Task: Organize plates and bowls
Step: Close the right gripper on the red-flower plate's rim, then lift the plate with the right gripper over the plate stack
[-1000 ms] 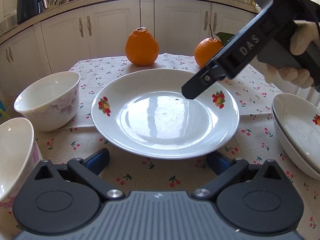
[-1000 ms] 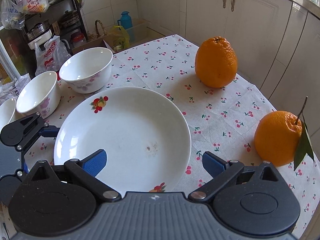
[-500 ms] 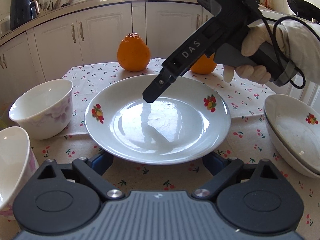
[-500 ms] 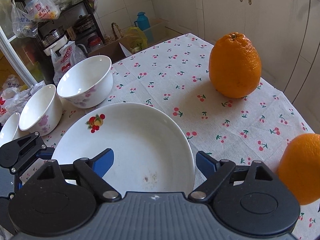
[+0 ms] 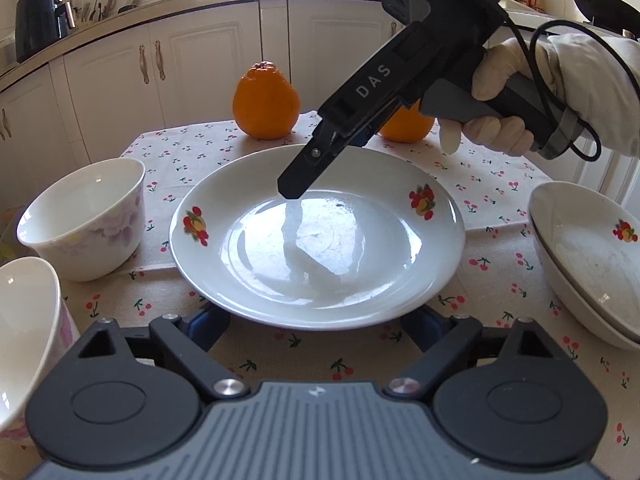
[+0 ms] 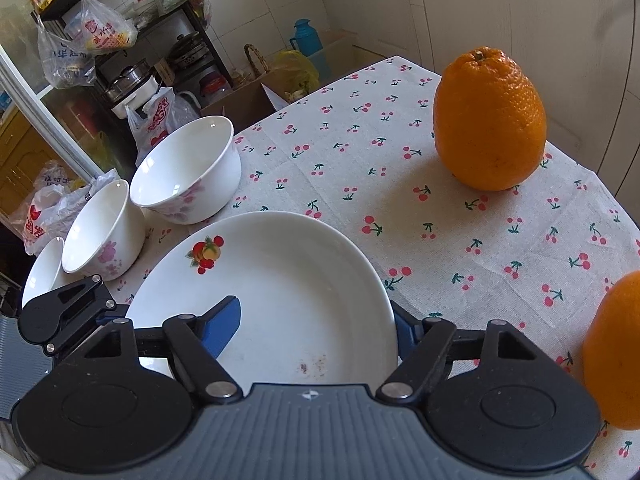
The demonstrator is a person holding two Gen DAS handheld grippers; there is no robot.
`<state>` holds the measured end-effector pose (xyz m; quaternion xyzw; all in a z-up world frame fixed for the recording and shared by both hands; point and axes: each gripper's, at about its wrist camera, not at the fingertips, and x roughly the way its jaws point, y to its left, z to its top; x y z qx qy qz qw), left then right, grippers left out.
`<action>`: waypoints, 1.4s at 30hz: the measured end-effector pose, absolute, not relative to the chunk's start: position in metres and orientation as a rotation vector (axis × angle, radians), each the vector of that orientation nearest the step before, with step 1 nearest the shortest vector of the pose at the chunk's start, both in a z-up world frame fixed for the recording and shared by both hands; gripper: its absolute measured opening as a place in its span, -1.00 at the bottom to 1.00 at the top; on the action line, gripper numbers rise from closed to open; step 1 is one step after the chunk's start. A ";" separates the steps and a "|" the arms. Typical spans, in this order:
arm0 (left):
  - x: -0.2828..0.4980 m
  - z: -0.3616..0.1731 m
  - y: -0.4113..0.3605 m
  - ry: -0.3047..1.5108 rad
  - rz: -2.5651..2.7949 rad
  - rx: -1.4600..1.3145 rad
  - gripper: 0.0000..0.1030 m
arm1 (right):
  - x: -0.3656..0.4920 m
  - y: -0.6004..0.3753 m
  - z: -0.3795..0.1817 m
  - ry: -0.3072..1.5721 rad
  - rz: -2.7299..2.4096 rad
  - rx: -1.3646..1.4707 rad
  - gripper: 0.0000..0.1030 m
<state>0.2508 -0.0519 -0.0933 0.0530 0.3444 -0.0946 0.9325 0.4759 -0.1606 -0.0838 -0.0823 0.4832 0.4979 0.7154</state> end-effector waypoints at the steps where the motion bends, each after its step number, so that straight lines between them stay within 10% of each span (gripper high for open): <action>1: 0.251 -0.094 -0.052 0.707 -0.193 0.113 0.79 | 0.476 -0.161 -0.083 1.071 1.105 -0.176 0.58; 42: 0.180 -0.040 -0.091 0.700 -0.451 0.249 0.77 | 0.354 -0.263 -0.022 0.997 0.925 -0.054 0.59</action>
